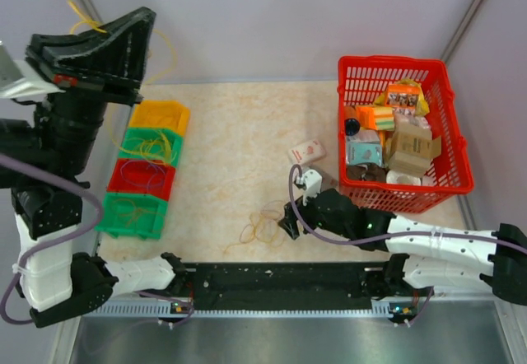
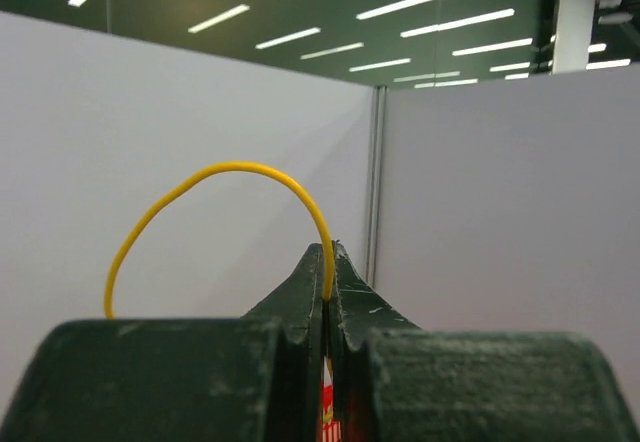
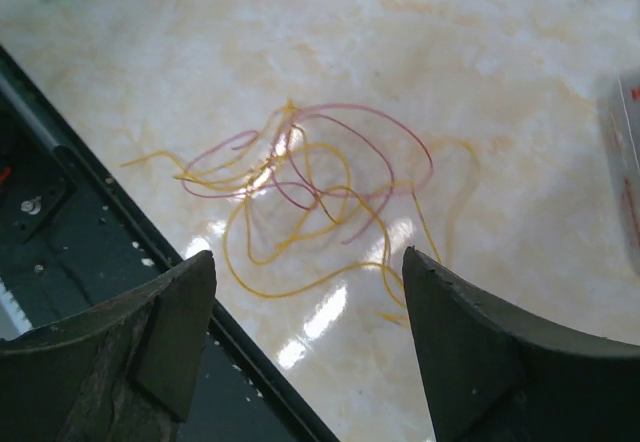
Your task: Untangle the cables
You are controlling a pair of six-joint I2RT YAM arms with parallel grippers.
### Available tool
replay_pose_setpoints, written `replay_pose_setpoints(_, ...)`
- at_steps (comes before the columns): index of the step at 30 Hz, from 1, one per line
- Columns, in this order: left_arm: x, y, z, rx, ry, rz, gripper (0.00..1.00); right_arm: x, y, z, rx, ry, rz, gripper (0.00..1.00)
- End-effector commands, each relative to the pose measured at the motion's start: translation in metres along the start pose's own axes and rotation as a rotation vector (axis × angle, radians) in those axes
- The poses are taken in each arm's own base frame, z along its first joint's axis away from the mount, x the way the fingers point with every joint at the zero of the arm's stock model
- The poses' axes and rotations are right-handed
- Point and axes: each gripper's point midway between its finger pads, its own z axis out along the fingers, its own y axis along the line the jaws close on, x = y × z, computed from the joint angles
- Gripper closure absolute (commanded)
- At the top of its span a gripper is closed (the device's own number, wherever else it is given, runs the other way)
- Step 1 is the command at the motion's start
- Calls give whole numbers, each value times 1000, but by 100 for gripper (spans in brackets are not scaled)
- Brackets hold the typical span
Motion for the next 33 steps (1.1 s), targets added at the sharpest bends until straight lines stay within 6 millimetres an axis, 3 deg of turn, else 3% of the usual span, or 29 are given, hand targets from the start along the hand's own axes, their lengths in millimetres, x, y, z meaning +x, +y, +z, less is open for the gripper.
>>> replay_pose_setpoints(1,52,4,0,9,128,88,100,-88,45,-24,-179,-217,-121,25)
replay_pose_setpoints(6,126,70,-21,-288,334,271,100,-102,57,-36,-229,-231,-116,25)
replay_pose_setpoints(11,175,122,-45,-451,463,301,100,-83,53,-32,-244,-227,-63,25)
replay_pose_setpoints(14,199,169,-66,-582,534,319,100,-68,51,-28,-247,-202,-45,26)
replay_pose_setpoints(17,212,220,-89,-741,584,316,100,-63,49,-26,-248,-196,-36,26)
replay_pose_setpoints(26,239,334,-166,-1060,673,264,100,-51,51,-19,-275,-185,-28,26)
replay_pose_setpoints(33,254,381,-201,-1162,668,235,100,-34,49,-13,-285,-162,-18,26)
